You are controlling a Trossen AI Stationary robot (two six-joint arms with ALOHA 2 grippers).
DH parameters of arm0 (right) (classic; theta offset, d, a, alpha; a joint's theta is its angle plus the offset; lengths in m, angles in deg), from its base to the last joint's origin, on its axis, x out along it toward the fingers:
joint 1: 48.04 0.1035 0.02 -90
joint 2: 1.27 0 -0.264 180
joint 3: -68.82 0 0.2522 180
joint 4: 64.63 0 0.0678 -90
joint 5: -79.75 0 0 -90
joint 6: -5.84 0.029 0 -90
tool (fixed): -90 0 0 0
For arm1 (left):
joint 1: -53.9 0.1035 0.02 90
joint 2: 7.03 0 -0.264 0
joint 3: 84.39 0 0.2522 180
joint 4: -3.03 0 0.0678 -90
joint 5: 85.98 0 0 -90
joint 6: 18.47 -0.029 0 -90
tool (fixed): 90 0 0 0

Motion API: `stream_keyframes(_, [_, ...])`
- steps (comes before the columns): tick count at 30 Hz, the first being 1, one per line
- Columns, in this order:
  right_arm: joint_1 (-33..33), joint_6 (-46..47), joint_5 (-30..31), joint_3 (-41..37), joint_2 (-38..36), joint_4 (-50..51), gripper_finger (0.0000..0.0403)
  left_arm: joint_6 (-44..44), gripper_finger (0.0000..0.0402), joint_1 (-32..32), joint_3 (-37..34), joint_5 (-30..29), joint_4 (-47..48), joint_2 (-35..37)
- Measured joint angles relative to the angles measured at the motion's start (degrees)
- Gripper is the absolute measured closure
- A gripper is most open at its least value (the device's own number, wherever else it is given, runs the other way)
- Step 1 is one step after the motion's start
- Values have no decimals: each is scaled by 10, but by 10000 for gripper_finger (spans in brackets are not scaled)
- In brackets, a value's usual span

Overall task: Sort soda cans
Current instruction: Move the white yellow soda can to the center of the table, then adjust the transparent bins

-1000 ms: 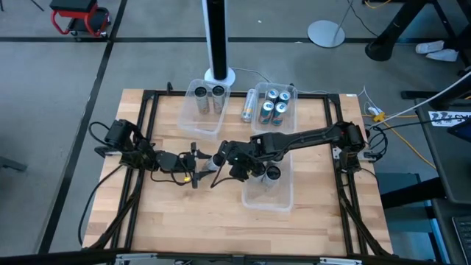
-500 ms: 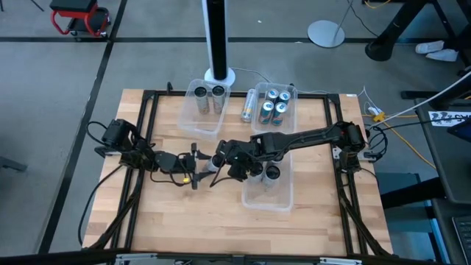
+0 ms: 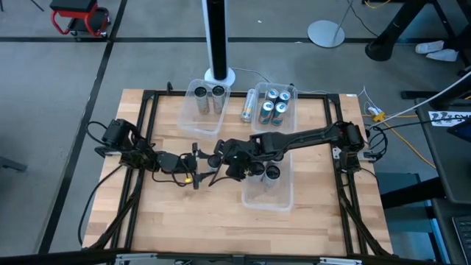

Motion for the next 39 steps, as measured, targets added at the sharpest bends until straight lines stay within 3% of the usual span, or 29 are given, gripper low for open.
stream_keyframes(16, [0,-6,1,0,1,-15,394,40,119,0,0,1,18,0])
stream_keyframes(29, [1,-3,2,4,-1,-4,394,53,58,0,-10,0,8,0])
stream_keyframes(39, [1,-1,17,65,1,56,394,81,57,-1,-59,5,53,81])
